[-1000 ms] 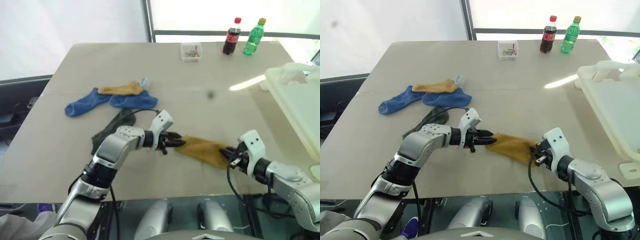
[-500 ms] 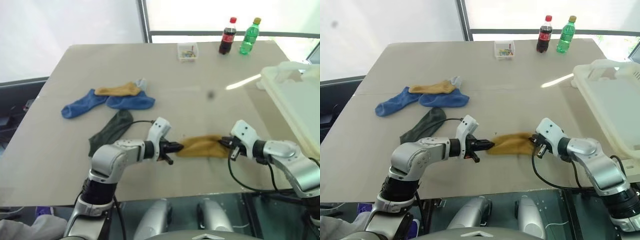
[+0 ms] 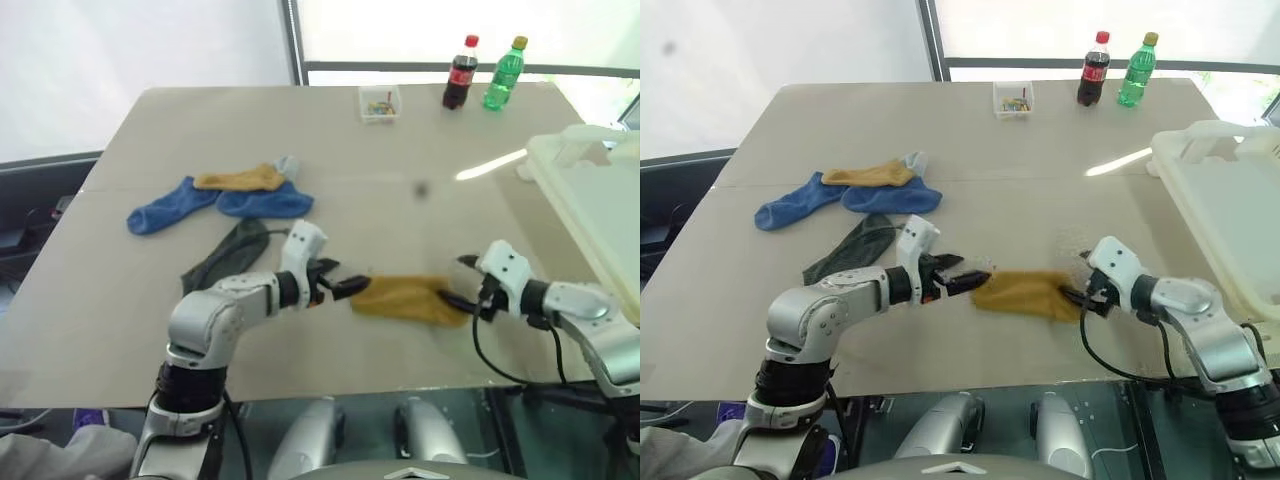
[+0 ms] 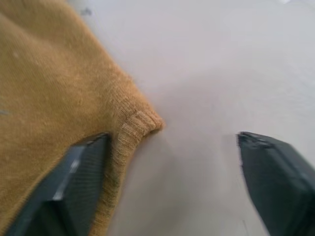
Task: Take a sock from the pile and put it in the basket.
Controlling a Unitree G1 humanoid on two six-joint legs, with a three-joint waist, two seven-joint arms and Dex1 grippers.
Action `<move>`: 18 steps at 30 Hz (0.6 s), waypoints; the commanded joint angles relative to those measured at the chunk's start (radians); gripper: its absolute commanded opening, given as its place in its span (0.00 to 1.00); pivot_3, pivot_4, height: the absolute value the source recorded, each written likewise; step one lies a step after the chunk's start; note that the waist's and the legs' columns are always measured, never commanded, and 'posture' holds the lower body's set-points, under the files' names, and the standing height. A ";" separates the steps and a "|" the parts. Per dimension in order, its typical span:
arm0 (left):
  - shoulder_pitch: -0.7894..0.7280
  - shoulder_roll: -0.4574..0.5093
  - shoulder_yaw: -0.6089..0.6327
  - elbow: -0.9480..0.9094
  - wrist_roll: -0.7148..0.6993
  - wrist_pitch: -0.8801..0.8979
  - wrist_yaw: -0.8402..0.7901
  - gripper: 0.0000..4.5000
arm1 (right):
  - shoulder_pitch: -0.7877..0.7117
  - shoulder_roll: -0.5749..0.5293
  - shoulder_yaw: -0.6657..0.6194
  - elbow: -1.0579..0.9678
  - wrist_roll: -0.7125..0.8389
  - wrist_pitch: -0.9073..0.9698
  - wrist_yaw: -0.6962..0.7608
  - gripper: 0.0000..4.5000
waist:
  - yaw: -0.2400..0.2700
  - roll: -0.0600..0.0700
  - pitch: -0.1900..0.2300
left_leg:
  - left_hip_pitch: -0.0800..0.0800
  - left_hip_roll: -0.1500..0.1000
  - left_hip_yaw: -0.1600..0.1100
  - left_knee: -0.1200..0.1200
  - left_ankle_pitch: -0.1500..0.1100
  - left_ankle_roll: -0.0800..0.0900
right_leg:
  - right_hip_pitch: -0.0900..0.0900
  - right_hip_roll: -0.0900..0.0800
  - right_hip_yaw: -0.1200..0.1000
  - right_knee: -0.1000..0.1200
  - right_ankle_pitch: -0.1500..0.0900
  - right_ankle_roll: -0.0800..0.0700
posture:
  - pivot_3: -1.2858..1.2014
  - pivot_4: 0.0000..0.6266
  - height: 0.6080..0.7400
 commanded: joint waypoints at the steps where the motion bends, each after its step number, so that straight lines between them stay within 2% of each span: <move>1: -0.031 0.011 0.038 0.003 0.098 -0.138 0.102 1.00 | -0.002 0.018 -0.115 -0.119 0.095 -0.013 -0.004 0.94 | 0.000 0.000 0.000 | 0.000 0.000 0.000 0.000 0.000 0.000 | 0.000 0.000 0.000 0.000 0.000 0.000 | 0.52 0.24 1.00; 5: -0.106 -0.017 0.023 0.142 0.283 -0.288 0.304 1.00 | -0.039 0.061 -0.108 -0.172 0.106 -0.023 -0.034 0.94 | 0.003 0.000 0.000 | 0.000 0.000 -0.001 0.000 0.000 0.000 | 0.000 0.000 0.000 0.000 0.000 0.000 | 0.52 0.24 1.00; 7: -0.158 -0.050 0.041 0.234 0.324 -0.329 0.377 1.00 | -0.070 0.093 -0.074 -0.199 0.095 -0.018 -0.058 0.94 | 0.004 0.000 0.000 | 0.000 0.000 -0.001 0.000 0.000 0.000 | 0.000 0.000 -0.001 0.000 0.000 0.000 | 0.52 0.24 1.00; 12: -0.258 -0.087 0.042 0.440 0.412 -0.540 0.455 1.00 | -0.115 0.169 0.028 -0.155 0.019 -0.072 -0.087 0.94 | 0.002 -0.001 0.000 | -0.001 0.000 0.000 0.000 0.000 0.000 | -0.001 0.000 -0.001 0.000 0.000 0.000 | 0.52 0.24 1.00; 18: -0.383 -0.078 0.056 0.694 0.465 -0.664 0.506 1.00 | -0.168 0.214 0.069 -0.108 -0.027 -0.096 -0.109 0.94 | 0.001 -0.001 0.000 | -0.001 -0.001 0.000 0.000 0.000 0.000 | -0.001 0.000 -0.001 0.000 0.000 0.000 | 0.52 0.24 1.00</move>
